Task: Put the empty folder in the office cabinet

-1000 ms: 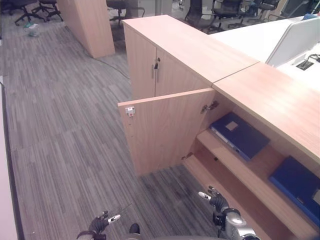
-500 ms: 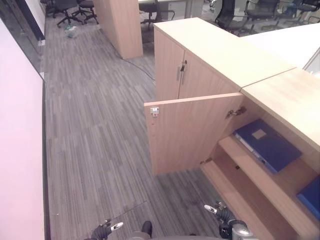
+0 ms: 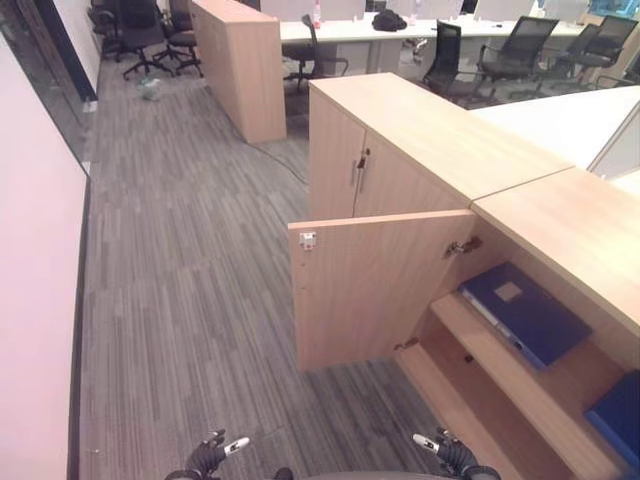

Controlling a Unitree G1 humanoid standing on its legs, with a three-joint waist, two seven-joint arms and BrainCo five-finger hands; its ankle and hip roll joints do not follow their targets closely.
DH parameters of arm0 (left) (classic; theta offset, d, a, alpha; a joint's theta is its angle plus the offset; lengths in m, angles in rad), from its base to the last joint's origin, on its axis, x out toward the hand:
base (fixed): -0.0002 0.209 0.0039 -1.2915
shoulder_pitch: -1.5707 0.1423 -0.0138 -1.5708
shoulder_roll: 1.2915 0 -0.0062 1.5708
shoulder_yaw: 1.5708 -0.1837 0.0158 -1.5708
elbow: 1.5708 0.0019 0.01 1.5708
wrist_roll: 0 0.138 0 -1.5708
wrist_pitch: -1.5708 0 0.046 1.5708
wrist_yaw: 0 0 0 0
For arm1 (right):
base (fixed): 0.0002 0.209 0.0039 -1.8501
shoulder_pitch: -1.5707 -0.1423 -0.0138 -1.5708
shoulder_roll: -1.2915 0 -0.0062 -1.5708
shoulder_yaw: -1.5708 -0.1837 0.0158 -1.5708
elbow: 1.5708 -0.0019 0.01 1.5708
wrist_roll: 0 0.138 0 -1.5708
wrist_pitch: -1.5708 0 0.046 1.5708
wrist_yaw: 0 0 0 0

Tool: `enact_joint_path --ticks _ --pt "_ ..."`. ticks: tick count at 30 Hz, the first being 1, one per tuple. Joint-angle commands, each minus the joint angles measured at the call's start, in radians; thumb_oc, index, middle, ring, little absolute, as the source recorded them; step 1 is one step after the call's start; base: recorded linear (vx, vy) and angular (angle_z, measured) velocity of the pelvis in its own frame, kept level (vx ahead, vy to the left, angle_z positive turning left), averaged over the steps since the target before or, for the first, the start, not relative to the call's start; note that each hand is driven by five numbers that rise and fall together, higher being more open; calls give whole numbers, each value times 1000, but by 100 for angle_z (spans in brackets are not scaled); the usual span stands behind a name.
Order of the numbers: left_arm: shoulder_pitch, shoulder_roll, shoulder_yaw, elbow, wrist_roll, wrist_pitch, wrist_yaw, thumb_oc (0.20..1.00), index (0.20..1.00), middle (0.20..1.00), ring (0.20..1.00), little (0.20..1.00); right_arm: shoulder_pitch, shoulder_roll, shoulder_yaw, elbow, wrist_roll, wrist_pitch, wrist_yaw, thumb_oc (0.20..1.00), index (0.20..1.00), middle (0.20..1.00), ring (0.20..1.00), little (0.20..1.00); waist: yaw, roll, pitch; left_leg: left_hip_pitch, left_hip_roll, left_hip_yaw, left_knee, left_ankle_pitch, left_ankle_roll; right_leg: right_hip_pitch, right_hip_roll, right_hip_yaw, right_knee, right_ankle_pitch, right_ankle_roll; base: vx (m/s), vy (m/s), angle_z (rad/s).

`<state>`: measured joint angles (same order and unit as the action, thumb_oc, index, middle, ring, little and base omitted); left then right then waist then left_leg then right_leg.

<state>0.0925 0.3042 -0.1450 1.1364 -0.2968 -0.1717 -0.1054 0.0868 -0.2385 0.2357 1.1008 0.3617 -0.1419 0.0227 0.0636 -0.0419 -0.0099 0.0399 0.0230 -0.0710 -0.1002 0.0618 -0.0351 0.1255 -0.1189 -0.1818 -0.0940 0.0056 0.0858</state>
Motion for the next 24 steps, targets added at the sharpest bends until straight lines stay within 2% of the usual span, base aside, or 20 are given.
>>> enact_joint_path --ticks 1,4,11,16,24 --pt "-79 -26 -7 1 7 -47 9 1000 1000 1000 1000 1000 -46 -38 -4 -16 -31 -19 1 1000 1000 1000 1000 1000 10 27 40 42 -19 -4 13 -93 -10 7 -41 -14 33 -16 82 0 0 0" --pt "-88 -24 -6 -16 -4 -51 15 1000 1000 1000 1000 1000 -46 -40 -2 -17 -33 -19 -1 1000 1000 1000 1000 1000 7 29 38 43 -17 0 13 -94 -11 8 -41 -12 28 -14 82 0 0 0" --pt "-184 37 19 -110 -65 -75 52 1000 1000 1000 1000 1000 -42 -51 8 -29 -46 -19 -2 1000 1000 1000 1000 1000 -20 35 27 65 -10 28 13 -105 -15 15 -39 10 25 -14 84 42 2 -4" --pt "-303 140 32 -178 -126 -78 57 1000 1000 1000 1000 1000 -50 -66 26 -44 -59 -17 4 1000 1000 1000 1000 1000 -53 41 25 85 -1 62 13 -115 -17 7 -36 40 41 -12 88 46 9 -22" --pt "-479 268 35 -81 -153 -65 40 1000 1000 1000 1000 1000 -61 -92 46 -61 -59 -11 28 1000 1000 1000 1000 1000 -102 35 29 93 11 121 13 -123 -19 -27 -32 90 63 -1 100 21 15 -26"
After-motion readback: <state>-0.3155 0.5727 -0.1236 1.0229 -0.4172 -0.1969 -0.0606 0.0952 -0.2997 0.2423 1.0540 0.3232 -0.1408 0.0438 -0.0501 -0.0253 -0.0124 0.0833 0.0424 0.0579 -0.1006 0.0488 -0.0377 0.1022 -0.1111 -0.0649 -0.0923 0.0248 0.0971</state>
